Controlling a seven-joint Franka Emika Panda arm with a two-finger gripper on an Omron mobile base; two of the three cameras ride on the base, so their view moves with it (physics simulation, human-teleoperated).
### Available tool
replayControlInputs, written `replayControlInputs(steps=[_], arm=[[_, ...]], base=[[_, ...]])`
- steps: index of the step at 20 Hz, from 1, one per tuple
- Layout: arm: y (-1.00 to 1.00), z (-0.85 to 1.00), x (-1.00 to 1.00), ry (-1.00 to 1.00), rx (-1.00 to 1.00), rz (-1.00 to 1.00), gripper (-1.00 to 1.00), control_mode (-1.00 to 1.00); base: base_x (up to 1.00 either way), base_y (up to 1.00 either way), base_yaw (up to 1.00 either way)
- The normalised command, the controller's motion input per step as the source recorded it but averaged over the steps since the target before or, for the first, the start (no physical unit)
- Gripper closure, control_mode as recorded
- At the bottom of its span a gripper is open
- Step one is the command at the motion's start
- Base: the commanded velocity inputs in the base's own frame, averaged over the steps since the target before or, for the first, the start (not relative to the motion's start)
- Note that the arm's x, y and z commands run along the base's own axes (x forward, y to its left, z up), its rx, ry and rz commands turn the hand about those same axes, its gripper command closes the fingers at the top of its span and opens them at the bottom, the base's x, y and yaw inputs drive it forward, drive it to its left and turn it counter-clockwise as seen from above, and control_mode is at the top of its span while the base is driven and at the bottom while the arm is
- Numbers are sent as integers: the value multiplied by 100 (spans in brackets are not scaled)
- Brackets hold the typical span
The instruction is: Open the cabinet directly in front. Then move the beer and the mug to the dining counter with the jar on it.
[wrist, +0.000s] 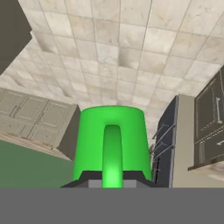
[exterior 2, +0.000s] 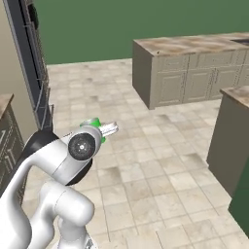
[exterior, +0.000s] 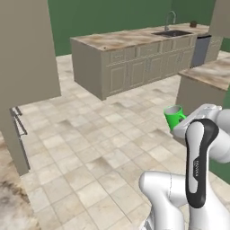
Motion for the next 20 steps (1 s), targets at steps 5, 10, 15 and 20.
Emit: replayControlInputs(steps=[5, 10, 15, 20], arm=[[0, 0, 0, 0, 0, 0, 100, 100], [0, 0, 0, 0, 0, 0, 100, 100], [0, 0, 0, 0, 0, 0, 100, 100], [0, 0, 0, 0, 0, 0, 100, 100]], base=[[17, 57, -19], [39, 52, -9], [65, 13, 0], [70, 6, 0]])
